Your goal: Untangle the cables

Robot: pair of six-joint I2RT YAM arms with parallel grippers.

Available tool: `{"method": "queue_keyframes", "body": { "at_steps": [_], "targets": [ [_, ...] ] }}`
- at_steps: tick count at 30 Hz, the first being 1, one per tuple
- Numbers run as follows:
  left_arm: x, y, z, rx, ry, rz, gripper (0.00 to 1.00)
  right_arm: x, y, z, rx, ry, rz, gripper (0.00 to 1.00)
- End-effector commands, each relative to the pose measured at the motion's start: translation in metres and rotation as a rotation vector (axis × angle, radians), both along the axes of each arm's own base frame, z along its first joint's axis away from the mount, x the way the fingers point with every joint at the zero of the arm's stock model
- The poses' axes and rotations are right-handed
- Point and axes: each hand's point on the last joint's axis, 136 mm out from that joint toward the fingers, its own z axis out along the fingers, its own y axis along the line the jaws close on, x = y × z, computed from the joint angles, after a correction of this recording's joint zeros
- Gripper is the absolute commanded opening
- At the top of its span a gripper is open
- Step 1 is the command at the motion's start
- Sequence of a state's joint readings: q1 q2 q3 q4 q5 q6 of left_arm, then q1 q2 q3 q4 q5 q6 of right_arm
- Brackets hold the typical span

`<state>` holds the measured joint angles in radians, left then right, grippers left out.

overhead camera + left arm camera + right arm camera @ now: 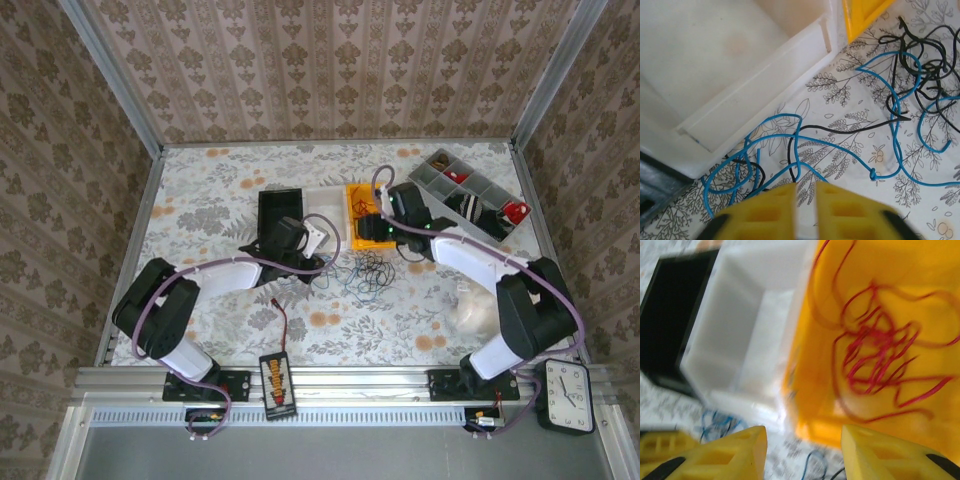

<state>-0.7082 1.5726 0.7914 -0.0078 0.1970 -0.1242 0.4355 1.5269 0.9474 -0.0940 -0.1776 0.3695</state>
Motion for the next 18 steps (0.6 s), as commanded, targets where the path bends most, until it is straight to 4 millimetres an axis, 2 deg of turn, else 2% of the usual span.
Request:
{"method": "queue_keyframes", "body": {
  "at_steps": [1,5,9,14,18],
  "targets": [
    [0.001,0.012,0.002,-0.006,0.018,0.035,0.30,-0.033,0.010,-0.015,0.009,0.049,0.078,0.43],
    [-0.004,0.024,-0.002,0.020,0.034,0.041,0.34,-0.052,0.013,-0.034,0.008,0.109,0.108,0.42],
    [-0.014,0.036,-0.010,0.064,0.054,0.033,0.34,-0.058,0.008,-0.050,-0.019,0.137,0.103,0.42],
    [-0.017,0.043,-0.025,0.085,0.077,0.041,0.33,-0.058,0.010,-0.056,-0.016,0.151,0.106,0.41],
    [-0.010,0.036,-0.030,0.083,0.082,0.027,0.32,-0.055,0.010,-0.055,-0.017,0.146,0.099,0.41]
  ]
}}
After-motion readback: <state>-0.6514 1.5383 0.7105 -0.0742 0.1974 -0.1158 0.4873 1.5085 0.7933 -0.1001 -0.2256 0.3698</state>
